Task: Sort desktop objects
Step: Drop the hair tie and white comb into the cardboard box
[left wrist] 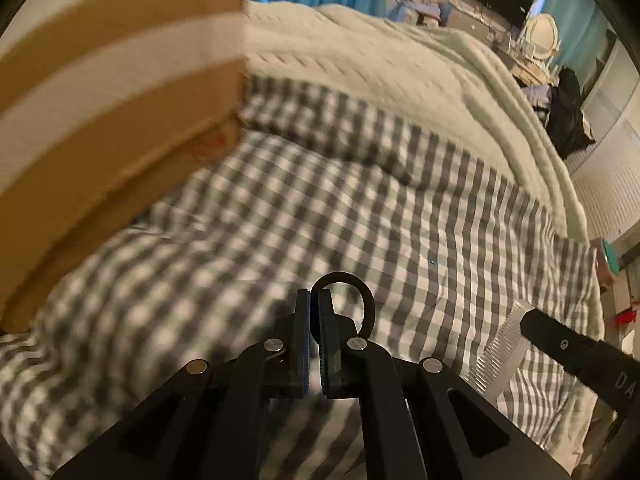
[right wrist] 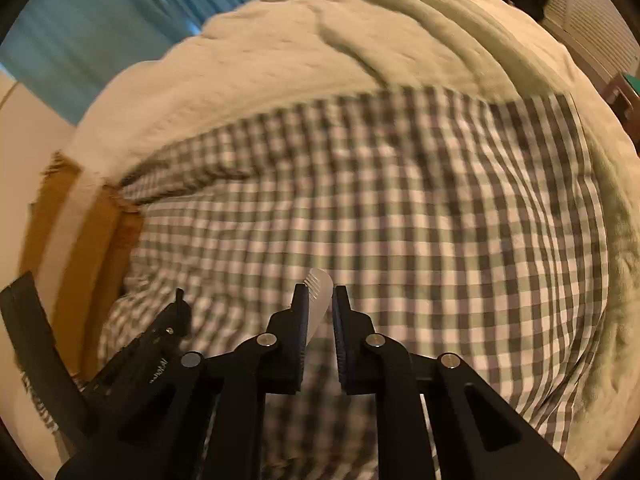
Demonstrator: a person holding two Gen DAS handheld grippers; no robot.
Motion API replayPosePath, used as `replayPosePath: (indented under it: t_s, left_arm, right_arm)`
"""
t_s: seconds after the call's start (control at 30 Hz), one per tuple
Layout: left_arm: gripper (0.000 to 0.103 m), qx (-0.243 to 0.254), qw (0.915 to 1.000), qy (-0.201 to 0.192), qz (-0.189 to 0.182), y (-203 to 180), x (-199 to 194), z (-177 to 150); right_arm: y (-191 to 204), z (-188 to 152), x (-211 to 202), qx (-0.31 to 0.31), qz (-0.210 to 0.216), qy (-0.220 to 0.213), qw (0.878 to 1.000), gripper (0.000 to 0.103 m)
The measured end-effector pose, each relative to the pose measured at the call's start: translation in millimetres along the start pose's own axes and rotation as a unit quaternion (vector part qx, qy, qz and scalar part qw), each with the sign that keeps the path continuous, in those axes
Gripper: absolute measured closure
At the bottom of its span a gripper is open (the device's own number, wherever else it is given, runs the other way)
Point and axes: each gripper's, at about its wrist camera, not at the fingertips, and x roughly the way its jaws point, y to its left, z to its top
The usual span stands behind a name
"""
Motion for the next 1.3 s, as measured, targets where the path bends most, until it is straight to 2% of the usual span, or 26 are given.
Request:
replayPosePath:
  t_s: [0.1,0.23,0.33,0.47,0.63,0.73,0.87,0.93,1.03,1.1,1.27,1.3]
  left_arm:
    - [0.1,-0.001,0.9997,-0.022,-0.009,16.8,-28.9,6.0]
    - [0.1,0.024,0.9978,-0.061,-0.014,31.7,-71.3,28.2]
    - [0.1,0.032,0.9946,-0.098,-0.012,41.9,-113.2,46.0]
    - [0.1,0.02,0.9878,-0.154,-0.013,64.4,-175.6,83.9]
    - [0.1,0.011,0.9833,-0.182,0.001,100.9,-229.4,135.3]
    - [0.1,-0.002,0.9825,-0.186,0.002,130.3,-244.9,162.8]
    - [0.1,-0.006,0.9805,-0.195,0.024,168.3,-241.3,178.3]
    - [0.1,-0.018,0.984,-0.175,0.029,191.2,-221.4,180.3]
    - [0.1,-0.055,0.9887,-0.135,0.033,220.3,-190.7,181.4]
    - [0.1,-0.058,0.9897,-0.123,0.045,231.0,-176.0,182.0]
    - [0.099,-0.068,0.9907,-0.11,0.044,243.1,-155.2,181.2]
    - [0.098,-0.072,0.9903,-0.109,0.046,246.3,-152.6,179.3]
  right_arm:
    - [21.9,-1.5,-26.9,-0.017,0.012,-0.026,0.999,0.098]
    - [58.3,11.3,-82.0,-0.067,0.021,-0.065,0.995,0.1]
    - [95.2,22.4,-112.0,-0.095,0.02,-0.094,0.991,0.1]
    - [147.2,35.9,-149.1,-0.116,0.036,-0.125,0.985,0.1]
    - [225.8,50.9,-186.2,-0.167,0.07,-0.153,0.972,0.1]
    - [270.2,53.7,-198.3,-0.198,0.097,-0.163,0.962,0.1]
    - [318.3,57.4,-189.4,-0.235,0.124,-0.16,0.951,0.1]
    - [330.9,56.6,-172.3,-0.24,0.14,-0.151,0.949,0.1]
    - [342.2,60.9,-129.4,-0.224,0.148,-0.107,0.957,0.1]
    - [350.8,63.0,-101.4,-0.223,0.139,-0.082,0.961,0.1]
    - [364.6,70.0,-69.5,-0.228,0.132,-0.074,0.962,0.099]
    - [365.4,72.0,-65.5,-0.225,0.132,-0.074,0.962,0.093]
